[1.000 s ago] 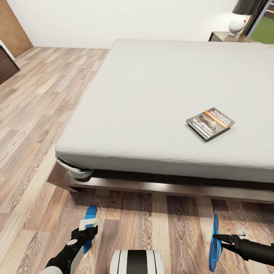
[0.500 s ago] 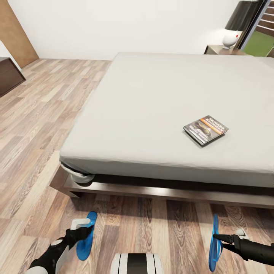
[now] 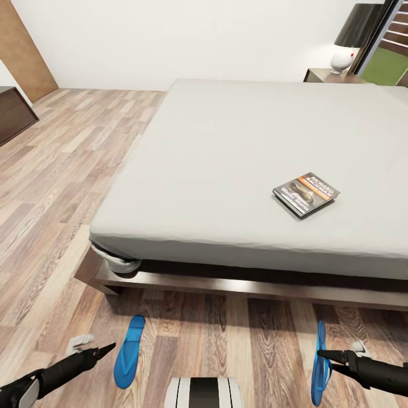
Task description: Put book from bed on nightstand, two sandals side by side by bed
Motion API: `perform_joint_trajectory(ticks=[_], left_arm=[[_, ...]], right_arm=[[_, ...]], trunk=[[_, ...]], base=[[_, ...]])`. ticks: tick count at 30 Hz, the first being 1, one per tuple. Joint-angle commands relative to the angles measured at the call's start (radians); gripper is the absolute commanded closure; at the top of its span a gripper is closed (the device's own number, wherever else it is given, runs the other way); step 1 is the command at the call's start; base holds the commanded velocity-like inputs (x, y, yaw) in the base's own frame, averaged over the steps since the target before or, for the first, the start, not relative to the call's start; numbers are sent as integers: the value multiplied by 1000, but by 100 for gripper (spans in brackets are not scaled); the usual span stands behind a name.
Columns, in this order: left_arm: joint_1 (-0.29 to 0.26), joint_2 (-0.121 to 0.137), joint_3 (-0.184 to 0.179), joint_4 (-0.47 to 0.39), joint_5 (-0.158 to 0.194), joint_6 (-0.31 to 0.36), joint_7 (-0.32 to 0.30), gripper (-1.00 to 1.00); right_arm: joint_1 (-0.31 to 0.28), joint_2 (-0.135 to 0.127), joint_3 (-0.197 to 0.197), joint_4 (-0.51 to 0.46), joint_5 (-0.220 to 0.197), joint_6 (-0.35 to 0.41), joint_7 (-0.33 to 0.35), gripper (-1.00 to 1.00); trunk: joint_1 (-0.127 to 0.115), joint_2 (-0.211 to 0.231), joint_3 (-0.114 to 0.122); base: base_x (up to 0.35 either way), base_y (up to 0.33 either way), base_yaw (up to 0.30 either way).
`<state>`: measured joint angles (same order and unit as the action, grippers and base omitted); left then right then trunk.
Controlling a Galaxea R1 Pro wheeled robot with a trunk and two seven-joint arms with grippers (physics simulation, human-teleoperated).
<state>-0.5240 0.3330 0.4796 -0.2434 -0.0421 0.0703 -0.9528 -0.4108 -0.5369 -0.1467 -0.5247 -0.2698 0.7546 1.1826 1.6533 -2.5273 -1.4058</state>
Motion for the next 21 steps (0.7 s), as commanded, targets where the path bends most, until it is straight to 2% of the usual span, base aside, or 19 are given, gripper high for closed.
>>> perform_joint_trajectory(ticks=[1, 4, 7, 8, 11, 14, 20, 21], left_arm=[[-1, -1, 8, 3, -5, 7, -7, -100], [-1, -1, 7, 8, -5, 7, -9, -100], [-1, -2, 7, 13, -6, 6, -10, -100], [-1, -1, 8, 18, -6, 6, -17, -100], [-1, 0, 7, 21, -6, 6, -61, -100], [-1, -1, 7, 22, -7, 6, -82, -100], [-1, -4, 4, 23, -8, 5, -86, -100], [-1, -4, 4, 23, -8, 5, -86, -100]], right_arm=[[0, 0, -1, 0, -3, 6, -6, 100], [-1, 0, -1, -1, -1, 4, -71, 100], [-2, 1, 1, -36, 1, 3, -208, 100], [-2, 3, 2, -68, 1, 3, -285, 100], [-2, 5, 4, -105, 1, 3, -418, 100], [-2, 6, 5, -117, 1, 3, -508, 100], [-2, 7, 7, -119, 4, 3, -723, 100], [-2, 8, 7, -120, 4, 3, -741, 100]], trunk=[[0, 0, -1], [0, 0, -1], [0, 0, -1], [0, 0, -1], [0, 0, -1], [0, 0, -1], [0, 0, -1], [0, 0, -1]], base=[[0, 97, 0], [0, 206, 0], [0, 269, 0], [0, 284, 0], [0, 288, 0], [0, 291, 0], [0, 292, 0], [0, 292, 0]])
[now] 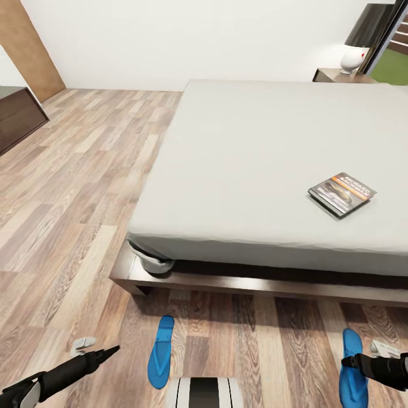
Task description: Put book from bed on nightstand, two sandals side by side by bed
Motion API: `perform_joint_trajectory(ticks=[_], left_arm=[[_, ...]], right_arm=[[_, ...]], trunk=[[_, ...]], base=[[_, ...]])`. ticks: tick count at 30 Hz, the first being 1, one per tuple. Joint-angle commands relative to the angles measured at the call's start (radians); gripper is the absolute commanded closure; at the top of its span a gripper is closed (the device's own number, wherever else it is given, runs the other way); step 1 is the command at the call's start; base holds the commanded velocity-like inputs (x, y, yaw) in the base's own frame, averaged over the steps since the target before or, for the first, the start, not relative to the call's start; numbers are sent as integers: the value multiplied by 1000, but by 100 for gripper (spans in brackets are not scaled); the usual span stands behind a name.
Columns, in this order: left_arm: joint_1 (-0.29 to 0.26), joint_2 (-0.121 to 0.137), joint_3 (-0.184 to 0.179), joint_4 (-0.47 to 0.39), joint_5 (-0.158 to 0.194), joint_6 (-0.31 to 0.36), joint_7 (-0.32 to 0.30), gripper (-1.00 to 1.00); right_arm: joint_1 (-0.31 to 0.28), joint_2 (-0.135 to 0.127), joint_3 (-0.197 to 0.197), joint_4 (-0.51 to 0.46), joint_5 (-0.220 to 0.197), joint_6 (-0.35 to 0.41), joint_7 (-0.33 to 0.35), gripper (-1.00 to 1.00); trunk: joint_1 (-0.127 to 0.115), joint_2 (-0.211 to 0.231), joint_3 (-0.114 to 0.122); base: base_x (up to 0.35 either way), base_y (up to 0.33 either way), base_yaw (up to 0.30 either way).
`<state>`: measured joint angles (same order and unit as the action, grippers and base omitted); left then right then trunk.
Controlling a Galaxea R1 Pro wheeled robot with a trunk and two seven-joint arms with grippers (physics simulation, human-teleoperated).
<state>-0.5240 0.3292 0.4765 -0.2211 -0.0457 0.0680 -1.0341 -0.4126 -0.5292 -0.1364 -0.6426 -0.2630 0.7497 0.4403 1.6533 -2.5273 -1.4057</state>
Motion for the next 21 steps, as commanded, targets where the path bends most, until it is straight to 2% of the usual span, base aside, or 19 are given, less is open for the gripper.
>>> perform_joint_trajectory(ticks=[1, 5, 10, 14, 17, 19, 21], left_arm=[[-1, -1, 8, 0, -6, 7, -4, -100], [-1, -1, 8, 0, -6, 7, -6, -100], [-1, -1, 8, 0, -6, 7, -6, -100], [-1, -1, 7, 0, -6, 7, -6, -100], [-1, -1, 7, 0, -6, 7, -5, -100], [-1, -1, 7, 0, -6, 7, -5, -100], [-1, -1, 7, 0, -6, 7, -5, -100]], right_arm=[[0, 2, -3, -2, -2, 8, -13, 100], [0, 16, -2, -2, -1, 8, -45, 100], [-1, 23, -2, -2, -1, 8, -158, 100], [-2, 26, -1, -2, -1, 6, -194, 100], [-2, 41, -1, -3, 0, 4, -236, 100], [-2, 52, 0, -4, 0, -14, -259, 100], [-2, 58, 1, -4, 4, -69, -272, 100]], trunk=[[0, 0, -1], [0, 0, -1], [0, 0, -1], [0, 0, -1], [0, 0, -1], [0, 0, -1], [0, 0, -1]], base=[[0, 292, 0], [0, 292, 0], [0, 292, 0], [0, 292, 0], [0, 292, 0], [0, 292, 0], [0, 292, 0]])
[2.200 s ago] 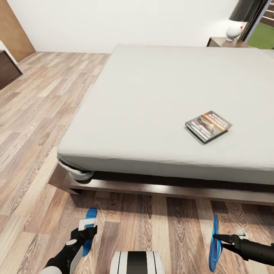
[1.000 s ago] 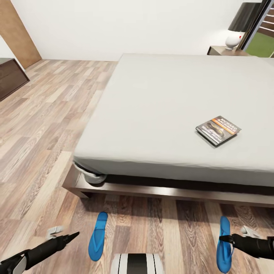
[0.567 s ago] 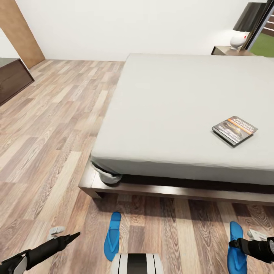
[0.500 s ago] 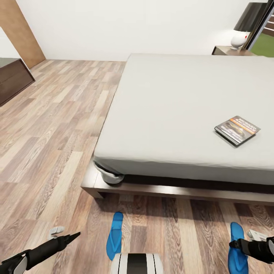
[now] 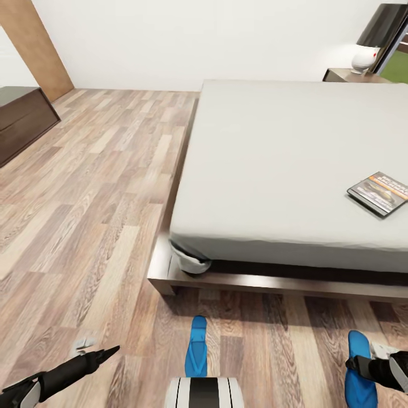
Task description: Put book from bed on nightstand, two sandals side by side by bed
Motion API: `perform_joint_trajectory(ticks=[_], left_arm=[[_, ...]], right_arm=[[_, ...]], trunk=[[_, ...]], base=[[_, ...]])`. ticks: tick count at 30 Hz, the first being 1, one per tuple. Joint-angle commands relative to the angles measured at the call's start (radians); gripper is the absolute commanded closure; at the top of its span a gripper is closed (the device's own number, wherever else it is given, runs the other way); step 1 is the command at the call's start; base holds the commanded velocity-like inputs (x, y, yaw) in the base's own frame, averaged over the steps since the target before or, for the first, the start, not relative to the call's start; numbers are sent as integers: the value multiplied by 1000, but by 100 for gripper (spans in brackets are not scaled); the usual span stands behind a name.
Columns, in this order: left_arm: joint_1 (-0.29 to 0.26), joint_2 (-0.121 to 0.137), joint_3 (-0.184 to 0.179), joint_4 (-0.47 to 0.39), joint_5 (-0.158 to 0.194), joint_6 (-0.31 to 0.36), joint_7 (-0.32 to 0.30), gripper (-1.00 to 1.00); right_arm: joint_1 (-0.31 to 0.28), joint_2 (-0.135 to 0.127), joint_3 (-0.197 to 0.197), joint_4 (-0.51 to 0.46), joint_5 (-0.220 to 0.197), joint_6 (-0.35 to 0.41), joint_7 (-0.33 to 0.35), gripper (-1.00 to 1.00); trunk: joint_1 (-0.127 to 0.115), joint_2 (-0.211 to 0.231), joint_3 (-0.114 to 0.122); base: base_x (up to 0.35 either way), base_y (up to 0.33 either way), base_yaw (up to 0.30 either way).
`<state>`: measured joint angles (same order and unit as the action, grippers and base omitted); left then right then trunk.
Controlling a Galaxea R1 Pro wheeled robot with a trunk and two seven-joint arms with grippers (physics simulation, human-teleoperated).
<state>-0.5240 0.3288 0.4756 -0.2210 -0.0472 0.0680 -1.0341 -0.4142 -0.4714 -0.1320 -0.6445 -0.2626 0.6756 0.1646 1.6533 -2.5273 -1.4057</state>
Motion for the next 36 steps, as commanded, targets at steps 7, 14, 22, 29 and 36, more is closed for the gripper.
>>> perform_joint_trajectory(ticks=[7, 14, 22, 29, 36], left_arm=[[-1, -2, 6, 0, -5, -1, -3, -100], [-1, -9, 6, 0, -5, -3, -2, -100], [-1, -10, 6, 0, -5, -4, -1, -100], [-1, -14, 6, 0, -5, -4, 0, -100], [-1, -16, 6, 0, -5, -4, 0, -100]], right_arm=[[0, 3, -4, 0, 101, -59, -2, 100], [0, 4, -3, 1, 107, -129, -2, 100], [0, 4, -3, 9, 108, -216, -2, 100], [0, 4, -3, 10, 108, -220, -2, 100], [0, 4, -3, 10, 108, -220, -2, 100]], trunk=[[0, 0, -1], [0, 0, -1], [0, 0, -1], [0, 0, -1], [0, 0, -1]], base=[[0, 292, 0], [0, 292, 0], [0, 293, 0], [83, 297, 0], [150, 299, 0]])
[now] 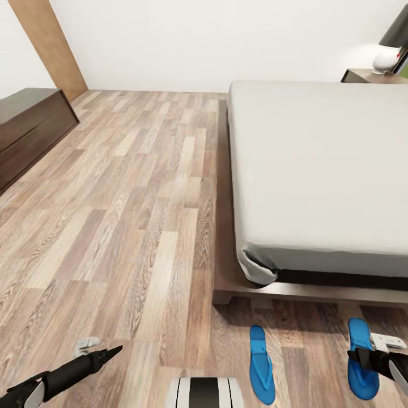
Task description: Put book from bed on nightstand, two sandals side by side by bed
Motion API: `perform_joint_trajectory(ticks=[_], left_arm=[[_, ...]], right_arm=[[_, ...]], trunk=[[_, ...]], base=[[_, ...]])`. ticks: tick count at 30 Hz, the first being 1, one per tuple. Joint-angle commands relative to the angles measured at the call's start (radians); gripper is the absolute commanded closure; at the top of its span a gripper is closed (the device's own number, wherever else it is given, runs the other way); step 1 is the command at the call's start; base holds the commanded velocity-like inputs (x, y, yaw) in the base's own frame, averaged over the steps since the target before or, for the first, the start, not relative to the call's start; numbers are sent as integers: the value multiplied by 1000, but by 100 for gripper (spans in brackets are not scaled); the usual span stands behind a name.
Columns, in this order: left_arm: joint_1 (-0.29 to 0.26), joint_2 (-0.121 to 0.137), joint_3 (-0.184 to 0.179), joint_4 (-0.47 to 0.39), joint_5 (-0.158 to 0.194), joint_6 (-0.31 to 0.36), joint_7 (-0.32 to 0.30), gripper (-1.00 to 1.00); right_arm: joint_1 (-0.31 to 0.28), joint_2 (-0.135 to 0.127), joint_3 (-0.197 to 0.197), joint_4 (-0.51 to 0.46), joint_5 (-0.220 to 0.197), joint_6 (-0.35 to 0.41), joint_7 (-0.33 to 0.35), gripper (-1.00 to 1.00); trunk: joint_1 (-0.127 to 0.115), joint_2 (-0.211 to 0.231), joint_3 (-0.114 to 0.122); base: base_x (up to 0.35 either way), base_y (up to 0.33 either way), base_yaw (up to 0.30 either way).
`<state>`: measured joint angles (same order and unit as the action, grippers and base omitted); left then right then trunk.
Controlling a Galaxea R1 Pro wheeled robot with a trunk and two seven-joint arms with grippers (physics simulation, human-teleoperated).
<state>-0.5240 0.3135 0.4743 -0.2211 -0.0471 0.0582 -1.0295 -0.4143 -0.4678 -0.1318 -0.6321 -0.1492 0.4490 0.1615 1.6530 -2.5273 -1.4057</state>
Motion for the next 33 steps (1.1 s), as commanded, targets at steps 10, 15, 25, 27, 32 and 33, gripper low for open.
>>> perform_joint_trajectory(ticks=[10, 15, 25, 27, 32, 33], left_arm=[[-1, -1, 7, 0, -5, 6, -4, -100], [-1, -1, 8, 0, -5, 6, -4, -100], [-1, 0, 9, 0, -5, 6, -4, -100], [-1, -1, 9, 0, -5, 6, -4, -100], [-1, -1, 8, 0, -5, 6, -4, -100], [-1, -1, 8, 0, -5, 6, -4, -100]], right_arm=[[0, -1, -3, -11, -6, 7, 4, 100], [0, -1, -2, -12, -6, 7, 5, 100], [0, -1, -2, -12, -6, 7, 4, 100], [0, -1, -2, -12, -6, 7, 4, 100], [0, 0, -2, -12, -6, 7, 4, 100], [0, 0, -2, -12, -6, 7, 4, 100]], trunk=[[0, 0, -1], [0, 0, -1], [0, 0, -1], [0, 0, -1], [0, 0, -1], [0, 0, -1]], base=[[59, 267, 0], [1, 26, 0], [0, 153, 0], [0, 281, 0], [0, 281, 0], [0, 181, 0]])
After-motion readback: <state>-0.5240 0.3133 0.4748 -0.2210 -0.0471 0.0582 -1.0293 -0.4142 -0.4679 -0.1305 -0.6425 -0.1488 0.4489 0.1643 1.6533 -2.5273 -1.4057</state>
